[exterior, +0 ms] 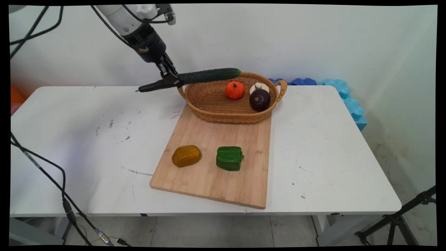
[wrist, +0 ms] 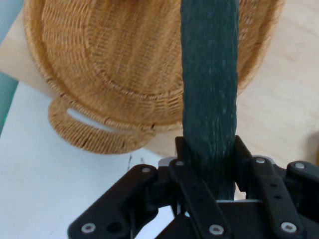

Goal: Place the picked object in the vegetable basket

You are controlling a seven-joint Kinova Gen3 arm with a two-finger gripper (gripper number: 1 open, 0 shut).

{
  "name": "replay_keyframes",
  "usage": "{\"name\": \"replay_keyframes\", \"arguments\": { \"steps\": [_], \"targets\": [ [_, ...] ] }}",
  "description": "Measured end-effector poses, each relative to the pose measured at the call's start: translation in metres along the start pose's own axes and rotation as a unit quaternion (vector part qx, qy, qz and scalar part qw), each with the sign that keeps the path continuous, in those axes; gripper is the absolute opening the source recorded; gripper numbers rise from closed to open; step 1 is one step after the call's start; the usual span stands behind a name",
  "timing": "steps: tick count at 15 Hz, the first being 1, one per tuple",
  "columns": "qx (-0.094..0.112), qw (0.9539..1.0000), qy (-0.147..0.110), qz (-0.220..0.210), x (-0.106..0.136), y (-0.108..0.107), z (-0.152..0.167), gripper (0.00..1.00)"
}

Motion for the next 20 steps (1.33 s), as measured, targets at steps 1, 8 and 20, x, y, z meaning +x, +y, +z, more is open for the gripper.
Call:
{"name": "replay_keyframes", "arguments": {
  "steps": [1, 8, 20],
  "targets": [
    [0.004, 1.0, -0.009, -0.003, 0.0, -0.004, 0.006, 0.0],
    [0.006, 0.9984, -0.056, -0.009, 0.002, -0.007, 0.052, 0.0],
    [-0.001, 0.9986, -0.052, 0.01, 0.024, -0.004, 0.095, 1.0]
  ]
}}
